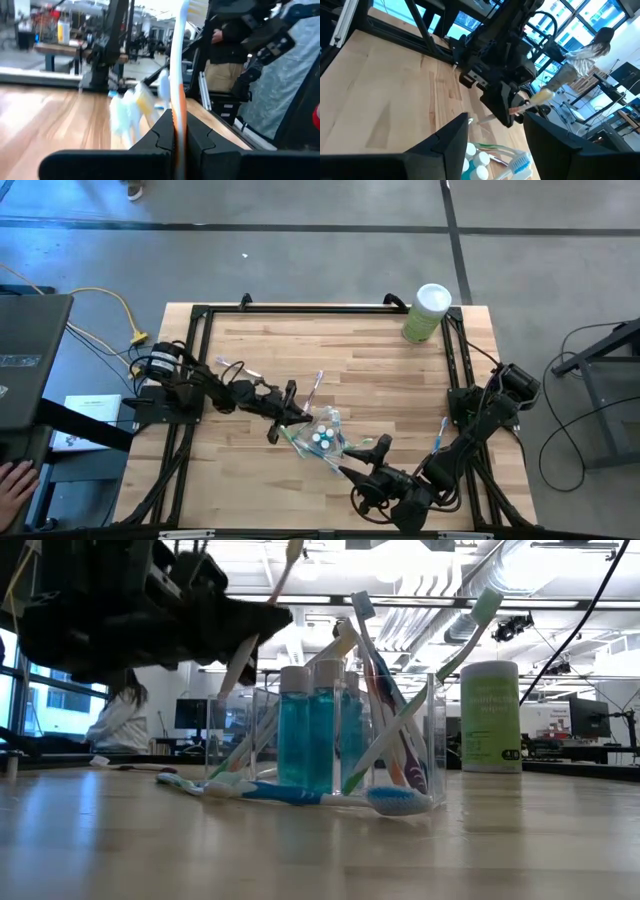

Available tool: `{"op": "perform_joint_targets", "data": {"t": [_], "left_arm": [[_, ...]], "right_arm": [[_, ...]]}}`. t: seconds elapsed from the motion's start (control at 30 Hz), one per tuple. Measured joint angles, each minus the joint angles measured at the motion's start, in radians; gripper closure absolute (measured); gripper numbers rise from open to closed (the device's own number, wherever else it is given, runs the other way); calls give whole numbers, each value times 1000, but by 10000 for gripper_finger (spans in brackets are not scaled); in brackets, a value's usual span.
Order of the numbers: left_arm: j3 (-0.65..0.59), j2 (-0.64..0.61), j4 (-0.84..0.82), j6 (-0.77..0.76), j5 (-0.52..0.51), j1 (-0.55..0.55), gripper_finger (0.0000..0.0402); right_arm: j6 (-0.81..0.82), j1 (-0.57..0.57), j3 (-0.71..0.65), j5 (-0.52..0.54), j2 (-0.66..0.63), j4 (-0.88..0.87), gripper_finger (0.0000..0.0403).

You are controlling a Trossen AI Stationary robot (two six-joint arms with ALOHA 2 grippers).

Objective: Pick & Place toothbrushing station
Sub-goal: Put the orange toothbrush into the transparent organizer

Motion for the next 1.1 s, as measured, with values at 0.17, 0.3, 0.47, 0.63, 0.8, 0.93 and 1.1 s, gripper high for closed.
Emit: {"op": "perform_joint_targets", "data": {"t": [0.17, 0.3, 0.47, 0.63, 0.8, 0.93, 1.1], "left_arm": [[2, 0, -1, 29, 0, -6, 395], [12, 0, -1, 29, -1, -6, 394], [39, -14, -1, 25, 76, -6, 394], [70, -17, -5, 48, 97, -23, 394], [76, -17, -96, 71, 50, -30, 394], [76, -17, -112, 63, 36, -30, 394], [78, -17, -179, 60, 12, -30, 394]], "right_arm": [[0, -3, 0, -2, 0, -4, 220], [-1, -8, 0, -3, 0, -6, 220], [0, -7, 0, -3, 0, -8, 220], [0, -7, 0, -3, 0, -13, 220], [0, -7, 0, -3, 0, -18, 220], [1, -7, 0, -3, 0, -18, 220], [1, -7, 0, -3, 0, -18, 220]]}}
